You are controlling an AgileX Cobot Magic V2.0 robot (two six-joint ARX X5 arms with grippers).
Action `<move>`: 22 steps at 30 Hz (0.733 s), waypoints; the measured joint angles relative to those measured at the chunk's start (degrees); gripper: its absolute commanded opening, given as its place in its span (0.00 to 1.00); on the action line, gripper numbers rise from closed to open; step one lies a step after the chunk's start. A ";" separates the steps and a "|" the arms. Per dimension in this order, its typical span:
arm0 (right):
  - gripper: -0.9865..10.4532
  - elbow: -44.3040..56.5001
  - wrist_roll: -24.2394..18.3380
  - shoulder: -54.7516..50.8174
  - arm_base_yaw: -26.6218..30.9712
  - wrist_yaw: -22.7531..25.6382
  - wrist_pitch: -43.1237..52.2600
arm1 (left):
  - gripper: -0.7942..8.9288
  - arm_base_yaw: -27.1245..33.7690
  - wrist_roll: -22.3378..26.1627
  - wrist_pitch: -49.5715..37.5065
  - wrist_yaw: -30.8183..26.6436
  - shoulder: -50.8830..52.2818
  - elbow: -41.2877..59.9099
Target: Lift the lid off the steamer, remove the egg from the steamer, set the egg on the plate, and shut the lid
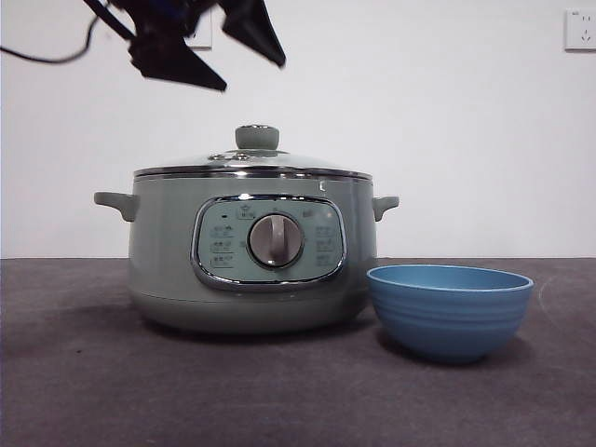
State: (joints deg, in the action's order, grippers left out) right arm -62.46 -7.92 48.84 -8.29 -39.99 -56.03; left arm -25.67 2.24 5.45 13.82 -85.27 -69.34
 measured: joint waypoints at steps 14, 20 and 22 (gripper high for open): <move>0.61 0.00 0.20 0.00 0.00 0.00 0.00 | 0.63 -0.15 0.33 -0.35 -0.17 -7.89 0.00; 0.61 0.00 0.17 0.02 0.00 0.07 0.00 | 0.49 -0.76 0.35 -0.04 -2.12 -8.04 0.00; 0.61 0.00 0.20 0.00 0.00 0.07 0.00 | 0.46 -0.76 0.33 0.96 -2.19 -8.04 0.00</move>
State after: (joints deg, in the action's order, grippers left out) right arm -62.46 -7.73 48.84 -8.29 -39.92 -56.03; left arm -26.44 2.57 6.42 11.64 -93.32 -69.34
